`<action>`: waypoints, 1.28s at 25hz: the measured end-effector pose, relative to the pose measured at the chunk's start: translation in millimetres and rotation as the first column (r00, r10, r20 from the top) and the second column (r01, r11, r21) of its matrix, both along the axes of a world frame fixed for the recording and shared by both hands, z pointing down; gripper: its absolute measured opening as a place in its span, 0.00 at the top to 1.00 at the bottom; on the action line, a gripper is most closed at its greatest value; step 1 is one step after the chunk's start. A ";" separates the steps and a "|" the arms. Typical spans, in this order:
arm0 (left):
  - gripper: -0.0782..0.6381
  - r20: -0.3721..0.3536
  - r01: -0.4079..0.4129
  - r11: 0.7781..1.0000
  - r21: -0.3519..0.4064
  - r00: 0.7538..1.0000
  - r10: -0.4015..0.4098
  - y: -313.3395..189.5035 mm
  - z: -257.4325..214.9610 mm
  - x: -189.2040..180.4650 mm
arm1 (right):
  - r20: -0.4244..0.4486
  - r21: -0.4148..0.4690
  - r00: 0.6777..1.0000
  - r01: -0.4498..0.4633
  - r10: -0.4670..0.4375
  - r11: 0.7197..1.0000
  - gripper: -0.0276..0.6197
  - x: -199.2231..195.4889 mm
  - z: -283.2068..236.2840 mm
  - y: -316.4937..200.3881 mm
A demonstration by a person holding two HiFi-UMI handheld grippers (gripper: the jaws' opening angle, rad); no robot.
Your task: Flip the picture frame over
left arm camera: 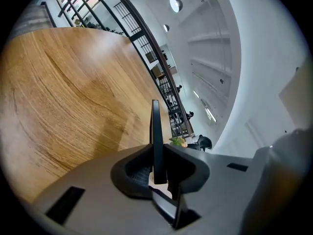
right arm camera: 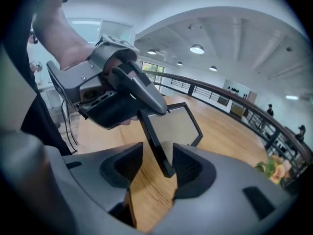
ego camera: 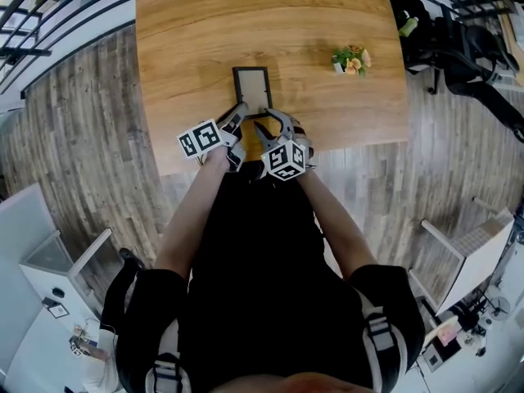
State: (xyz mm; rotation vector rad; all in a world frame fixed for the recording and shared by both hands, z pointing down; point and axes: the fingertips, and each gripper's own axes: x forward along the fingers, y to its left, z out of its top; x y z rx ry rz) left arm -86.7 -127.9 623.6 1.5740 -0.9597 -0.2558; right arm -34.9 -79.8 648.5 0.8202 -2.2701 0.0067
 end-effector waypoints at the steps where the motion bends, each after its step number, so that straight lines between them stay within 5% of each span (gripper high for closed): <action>1: 0.77 -0.008 0.000 1.000 0.000 1.000 0.000 0.4 -2.4 2.0 | -0.022 0.024 1.000 0.006 -0.005 1.000 0.64 -0.9 0.2 -0.4; 7: 0.77 -0.032 -0.026 0.999 0.023 0.999 0.027 6.7 -11.4 10.3 | -0.075 0.085 0.997 -0.004 0.011 0.996 0.69 -5.3 0.4 -3.0; 11: 0.73 -0.098 -0.065 0.995 0.080 0.993 0.072 5.3 -20.4 16.6 | -0.049 0.062 0.999 0.015 -0.012 0.998 0.78 -10.8 0.5 3.9; 17: 0.69 -0.104 -0.106 0.989 0.105 0.988 0.117 6.5 -21.6 18.3 | -0.012 0.043 1.000 -0.007 0.008 0.999 0.82 -7.1 -2.1 5.0; 26: 0.69 -0.087 -0.064 0.974 0.215 0.993 0.085 -3.2 -38.1 13.2 | 0.102 -0.024 0.990 -0.097 0.099 0.995 0.83 4.6 -9.7 -7.8; 32: 0.69 -0.092 -0.049 0.983 0.177 0.994 0.066 -2.4 -25.8 7.6 | 0.216 -0.115 0.958 -0.169 0.190 0.979 0.83 13.8 -15.3 -18.4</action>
